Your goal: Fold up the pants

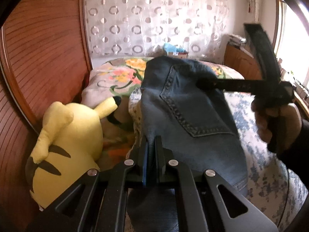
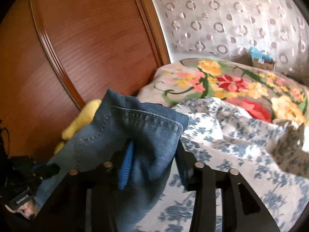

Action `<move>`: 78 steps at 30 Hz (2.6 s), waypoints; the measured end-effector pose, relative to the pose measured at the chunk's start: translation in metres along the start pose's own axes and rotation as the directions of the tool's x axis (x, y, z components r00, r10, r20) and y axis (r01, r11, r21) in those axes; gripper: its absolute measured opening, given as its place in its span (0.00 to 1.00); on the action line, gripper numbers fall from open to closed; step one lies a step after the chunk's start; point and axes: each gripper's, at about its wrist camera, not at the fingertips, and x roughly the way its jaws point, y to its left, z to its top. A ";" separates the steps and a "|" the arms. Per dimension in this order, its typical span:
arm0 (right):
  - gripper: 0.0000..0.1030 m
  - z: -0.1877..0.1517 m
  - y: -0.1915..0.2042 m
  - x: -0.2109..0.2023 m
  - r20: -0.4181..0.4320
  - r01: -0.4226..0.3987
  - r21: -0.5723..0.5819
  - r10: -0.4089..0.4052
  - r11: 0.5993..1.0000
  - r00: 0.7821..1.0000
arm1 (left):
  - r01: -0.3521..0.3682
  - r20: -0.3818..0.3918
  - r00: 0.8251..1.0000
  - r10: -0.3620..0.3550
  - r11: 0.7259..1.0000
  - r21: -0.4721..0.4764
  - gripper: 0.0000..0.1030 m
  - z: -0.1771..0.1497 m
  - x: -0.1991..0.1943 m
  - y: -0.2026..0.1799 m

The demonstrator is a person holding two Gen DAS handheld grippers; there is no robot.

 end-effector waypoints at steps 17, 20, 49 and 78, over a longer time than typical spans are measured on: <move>0.49 0.006 0.003 -0.001 0.025 0.103 -0.034 -0.102 0.994 0.994 | -0.080 0.052 0.995 0.082 0.996 -0.050 0.21 -0.012 -0.038 0.002; 0.49 0.001 0.008 -0.031 0.051 0.096 -0.028 -0.094 0.995 0.994 | -0.089 0.088 0.992 0.093 0.995 -0.047 0.32 -0.012 -0.054 -0.003; 0.49 -0.106 0.049 -0.194 0.225 0.117 -0.035 -0.106 0.993 0.969 | 0.026 0.248 0.968 -0.039 0.998 0.056 0.88 -0.021 -0.161 -0.101; 0.70 -0.207 0.093 -0.301 0.279 0.339 0.077 -0.347 0.937 0.895 | 0.113 0.244 0.960 -0.137 0.988 0.109 0.88 -0.069 -0.216 -0.222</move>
